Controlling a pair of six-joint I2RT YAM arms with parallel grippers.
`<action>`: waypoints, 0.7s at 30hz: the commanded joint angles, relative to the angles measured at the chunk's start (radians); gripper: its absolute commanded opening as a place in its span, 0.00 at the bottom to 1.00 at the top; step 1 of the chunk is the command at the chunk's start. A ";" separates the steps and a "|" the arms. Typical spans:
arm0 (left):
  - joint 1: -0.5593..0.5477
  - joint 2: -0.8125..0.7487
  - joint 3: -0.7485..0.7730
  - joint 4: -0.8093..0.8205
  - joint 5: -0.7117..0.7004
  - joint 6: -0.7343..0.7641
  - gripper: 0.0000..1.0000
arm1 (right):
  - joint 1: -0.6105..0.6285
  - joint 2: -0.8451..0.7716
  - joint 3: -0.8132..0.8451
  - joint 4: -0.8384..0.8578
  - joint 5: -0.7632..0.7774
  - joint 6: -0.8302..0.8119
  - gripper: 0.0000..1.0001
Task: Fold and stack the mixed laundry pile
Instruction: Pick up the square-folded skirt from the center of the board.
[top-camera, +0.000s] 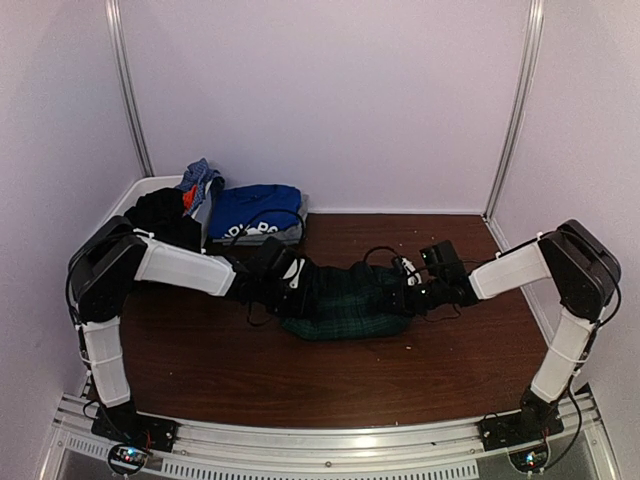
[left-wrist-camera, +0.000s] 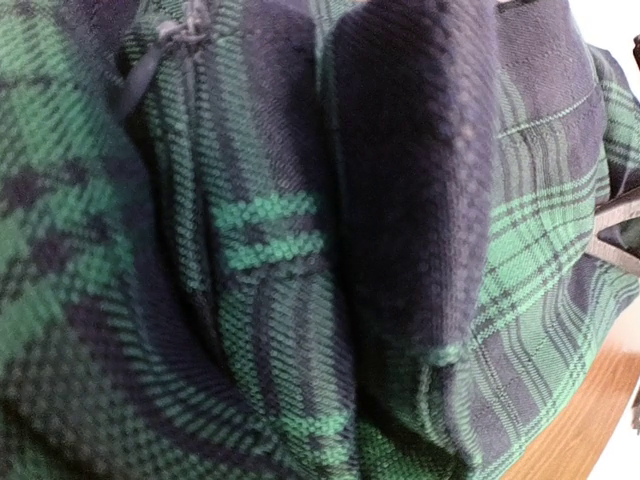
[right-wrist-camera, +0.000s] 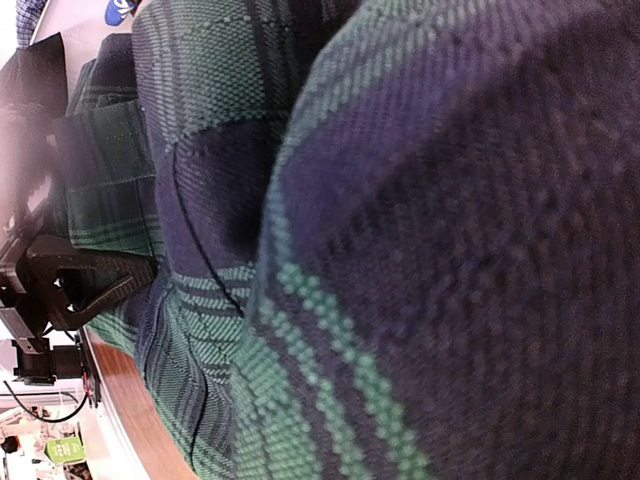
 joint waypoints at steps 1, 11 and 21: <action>-0.006 -0.031 0.052 -0.029 -0.044 0.117 0.00 | 0.016 -0.048 0.045 0.009 0.021 -0.022 0.00; -0.003 -0.122 0.178 -0.173 -0.226 0.299 0.00 | 0.018 -0.124 0.181 -0.068 0.084 -0.092 0.00; 0.111 -0.180 0.343 -0.219 -0.316 0.434 0.00 | 0.019 0.027 0.565 -0.118 0.113 -0.168 0.00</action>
